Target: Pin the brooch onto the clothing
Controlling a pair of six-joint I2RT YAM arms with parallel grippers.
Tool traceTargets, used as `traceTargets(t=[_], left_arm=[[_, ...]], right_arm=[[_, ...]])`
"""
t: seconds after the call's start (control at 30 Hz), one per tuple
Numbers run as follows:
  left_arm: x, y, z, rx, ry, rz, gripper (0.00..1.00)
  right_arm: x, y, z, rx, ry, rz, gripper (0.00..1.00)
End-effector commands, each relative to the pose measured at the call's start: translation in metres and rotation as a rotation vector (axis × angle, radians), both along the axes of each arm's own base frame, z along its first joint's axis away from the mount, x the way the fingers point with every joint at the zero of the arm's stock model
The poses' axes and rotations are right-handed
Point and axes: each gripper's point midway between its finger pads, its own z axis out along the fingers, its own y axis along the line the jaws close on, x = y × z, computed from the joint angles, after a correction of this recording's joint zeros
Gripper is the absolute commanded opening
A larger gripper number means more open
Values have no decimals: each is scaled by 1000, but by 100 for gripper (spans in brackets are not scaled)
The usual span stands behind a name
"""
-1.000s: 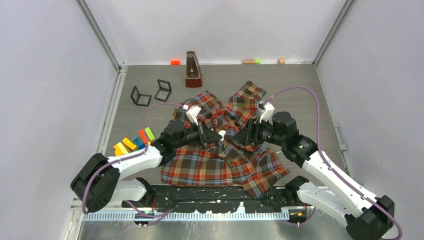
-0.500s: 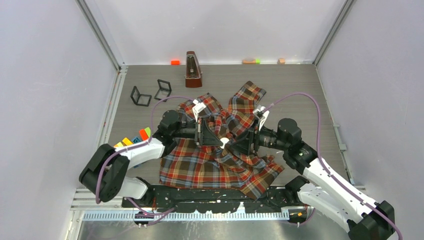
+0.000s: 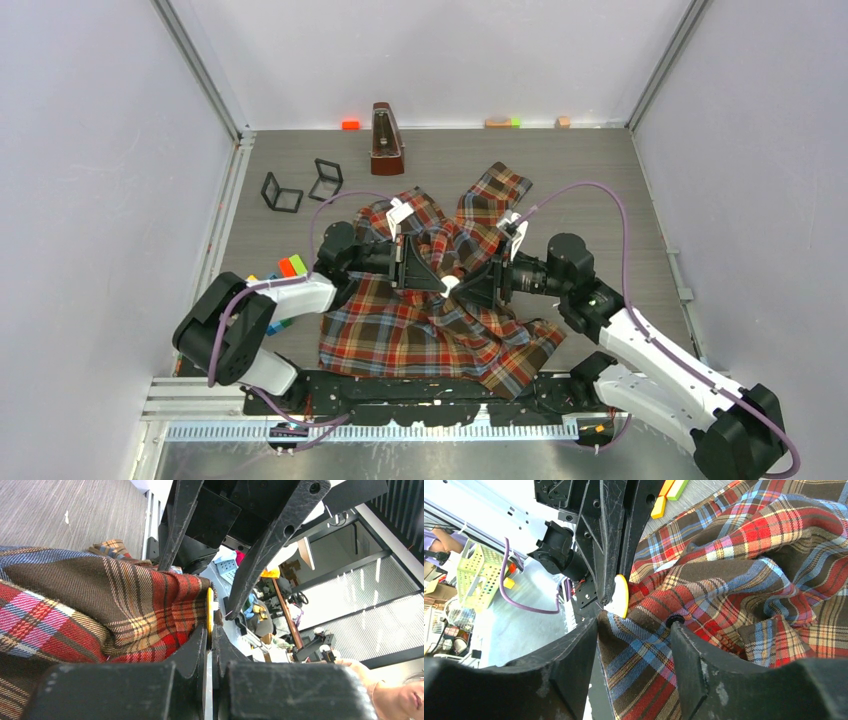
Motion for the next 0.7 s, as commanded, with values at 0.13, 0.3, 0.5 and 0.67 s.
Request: traceTargets(t=[0.13,0.3,0.5,0.67], left_arm=[[-5,4,17,-26,-108,-13,0],[-5,4,16,-21,-110,-12,0],[-5,5,16,-23,-116,-14,0],[-8,6,17,-29,-136,-22,0]], right_arm=[[0,12,14,65,-35,47,57],[1,18,11,61,-10,64,57],[7,21,5,46,13,36,49],[14,24,-5,25,69,19,35]])
